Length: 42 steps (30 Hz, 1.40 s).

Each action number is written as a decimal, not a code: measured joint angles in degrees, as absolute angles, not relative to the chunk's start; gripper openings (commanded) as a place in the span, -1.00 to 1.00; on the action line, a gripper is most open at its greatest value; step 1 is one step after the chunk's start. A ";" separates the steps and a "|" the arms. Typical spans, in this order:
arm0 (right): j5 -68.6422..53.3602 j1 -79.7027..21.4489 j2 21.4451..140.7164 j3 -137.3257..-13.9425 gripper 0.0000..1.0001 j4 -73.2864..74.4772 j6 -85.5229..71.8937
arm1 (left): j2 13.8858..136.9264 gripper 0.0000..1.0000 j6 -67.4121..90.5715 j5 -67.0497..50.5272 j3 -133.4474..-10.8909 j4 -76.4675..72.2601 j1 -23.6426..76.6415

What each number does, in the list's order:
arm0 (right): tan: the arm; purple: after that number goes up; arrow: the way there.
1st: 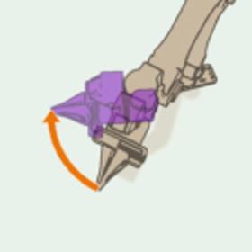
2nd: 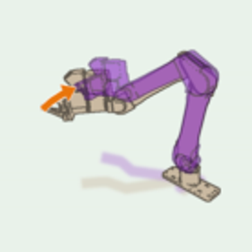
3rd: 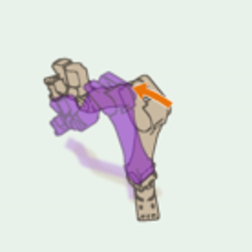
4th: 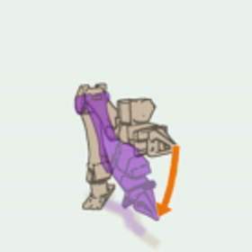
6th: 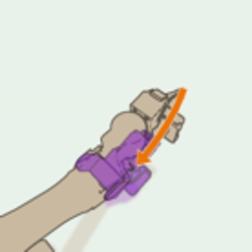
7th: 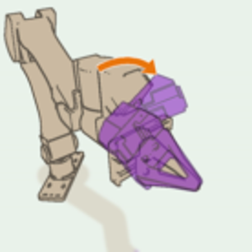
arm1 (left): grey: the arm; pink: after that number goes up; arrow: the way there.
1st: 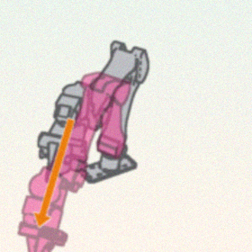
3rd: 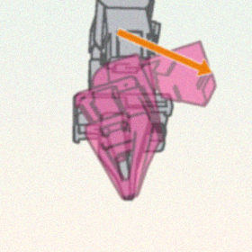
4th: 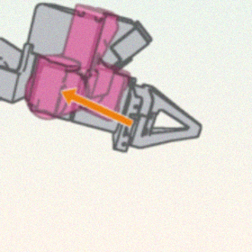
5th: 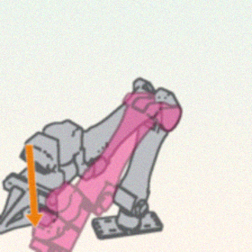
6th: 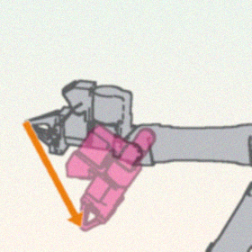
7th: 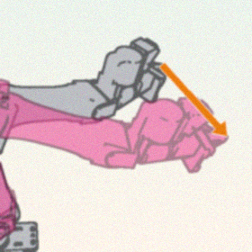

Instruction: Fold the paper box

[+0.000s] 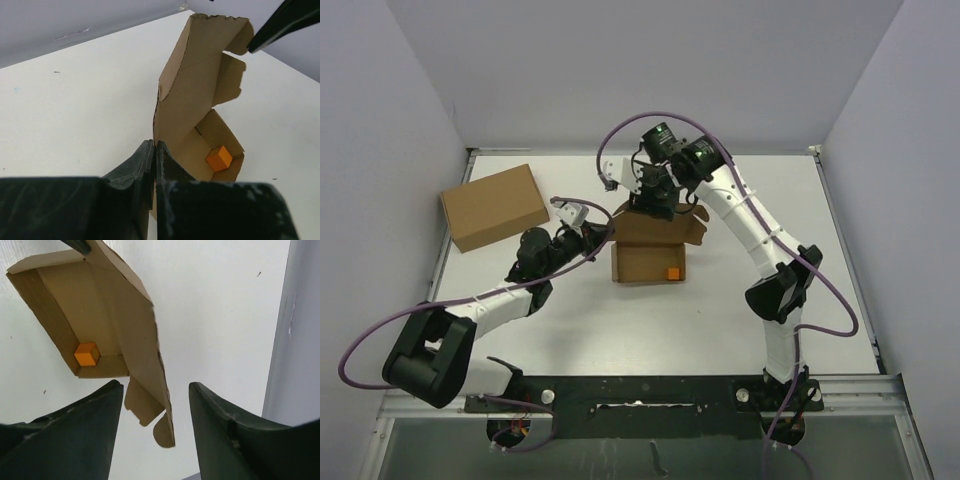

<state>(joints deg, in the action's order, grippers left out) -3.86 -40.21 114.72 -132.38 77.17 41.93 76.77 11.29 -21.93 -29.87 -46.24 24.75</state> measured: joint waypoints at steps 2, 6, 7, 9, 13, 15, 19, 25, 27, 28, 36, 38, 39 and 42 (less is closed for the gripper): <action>-6.20 -38.15 114.63 -132.97 0.35 77.06 41.52 | 77.10 -1.00 11.14 -21.98 -29.58 -47.51 24.75; -13.37 -32.36 113.32 -132.20 0.49 76.34 40.07 | 78.04 -1.00 10.81 -22.00 -28.34 -49.91 24.64; -16.05 -30.17 112.18 -130.96 0.64 75.57 39.38 | 78.22 -1.00 10.76 -22.00 -28.03 -50.22 24.62; -22.37 -24.43 108.29 -126.02 0.97 72.03 36.77 | 78.56 -1.00 10.68 -22.00 -27.46 -50.92 24.53; -37.19 -7.29 96.09 -105.65 0.98 53.95 26.70 | 78.72 -1.00 10.68 -22.02 -26.17 -52.88 24.08; -45.98 2.90 90.48 -91.96 0.89 40.84 19.92 | 78.72 -1.00 10.72 -22.15 -25.12 -54.30 23.59; -58.13 10.07 89.91 -76.14 0.79 23.70 10.85 | 79.13 -1.00 10.92 -22.41 -22.98 -56.69 22.74; -60.23 2.94 94.08 -68.38 0.77 16.19 11.40 | 80.23 -1.00 11.40 -23.11 -22.09 -59.77 22.48; -59.79 0.27 94.72 -68.20 0.72 14.37 11.79 | 80.38 -1.00 11.44 -23.44 -21.91 -60.27 22.41; -59.70 -0.71 95.18 -68.23 0.68 13.30 11.99 | 80.40 -1.00 11.51 -23.64 -21.87 -60.34 22.39; -59.55 -1.74 103.09 -69.23 0.43 9.56 13.06 | 81.45 -1.00 11.92 -24.95 -21.87 -61.98 22.17; -59.68 -2.09 104.12 -69.23 0.30 9.21 13.02 | 81.60 -1.00 12.05 -25.19 -21.87 -62.28 22.02; -60.03 -2.44 104.60 -69.28 0.23 8.93 12.88 | 81.65 -1.00 12.23 -25.34 -21.87 -62.43 22.00; -60.88 -3.75 105.91 -69.89 0.09 8.51 12.32 | 81.67 -1.00 12.64 -25.61 -21.87 -62.92 21.96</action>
